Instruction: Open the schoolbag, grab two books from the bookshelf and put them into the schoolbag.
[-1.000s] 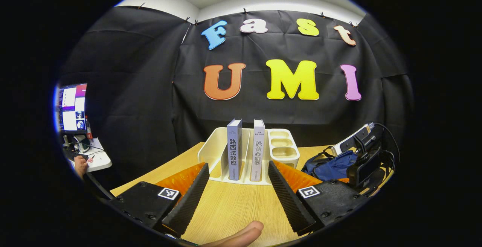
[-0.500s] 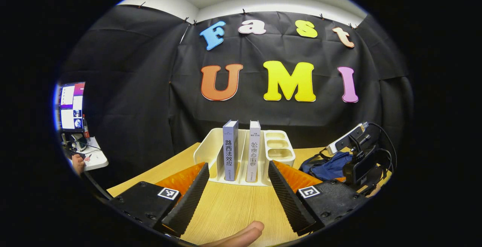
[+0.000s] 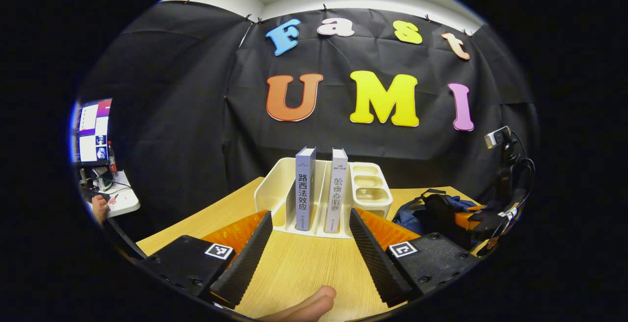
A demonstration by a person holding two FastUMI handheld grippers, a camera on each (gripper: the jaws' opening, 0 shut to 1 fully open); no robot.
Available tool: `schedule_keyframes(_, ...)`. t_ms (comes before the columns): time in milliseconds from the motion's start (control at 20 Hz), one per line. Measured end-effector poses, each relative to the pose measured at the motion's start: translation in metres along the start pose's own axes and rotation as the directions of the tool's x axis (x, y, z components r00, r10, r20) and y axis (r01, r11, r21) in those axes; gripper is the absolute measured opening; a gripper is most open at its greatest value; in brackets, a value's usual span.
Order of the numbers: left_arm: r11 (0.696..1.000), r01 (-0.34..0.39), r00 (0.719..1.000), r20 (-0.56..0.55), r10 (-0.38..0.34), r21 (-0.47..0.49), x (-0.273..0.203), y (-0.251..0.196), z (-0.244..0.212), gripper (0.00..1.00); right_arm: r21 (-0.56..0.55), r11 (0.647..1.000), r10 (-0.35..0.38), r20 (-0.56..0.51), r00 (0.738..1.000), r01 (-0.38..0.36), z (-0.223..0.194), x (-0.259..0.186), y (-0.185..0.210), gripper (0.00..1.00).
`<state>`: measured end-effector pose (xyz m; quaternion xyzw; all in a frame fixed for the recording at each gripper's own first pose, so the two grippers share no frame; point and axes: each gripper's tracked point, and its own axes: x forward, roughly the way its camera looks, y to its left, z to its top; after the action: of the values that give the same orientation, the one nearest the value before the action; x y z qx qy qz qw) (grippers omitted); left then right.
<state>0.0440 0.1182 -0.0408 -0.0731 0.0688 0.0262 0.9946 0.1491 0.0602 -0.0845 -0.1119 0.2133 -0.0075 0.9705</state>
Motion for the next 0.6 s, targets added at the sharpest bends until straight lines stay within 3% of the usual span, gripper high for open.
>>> schedule_keyframes(200,0.998,0.029,0.999,-0.027,-0.031,-0.047,0.017,-0.003,-0.001,0.98,0.030,1.000,-0.002,0.030,1.000,0.001,0.022,-0.005,-0.038,0.00)
schedule_keyframes(600,0.998,0.055,0.999,0.000,-0.055,-0.011,0.048,-0.007,0.033,0.97,0.011,0.999,-0.041,0.098,0.994,0.040,0.065,-0.015,-0.094,0.00)
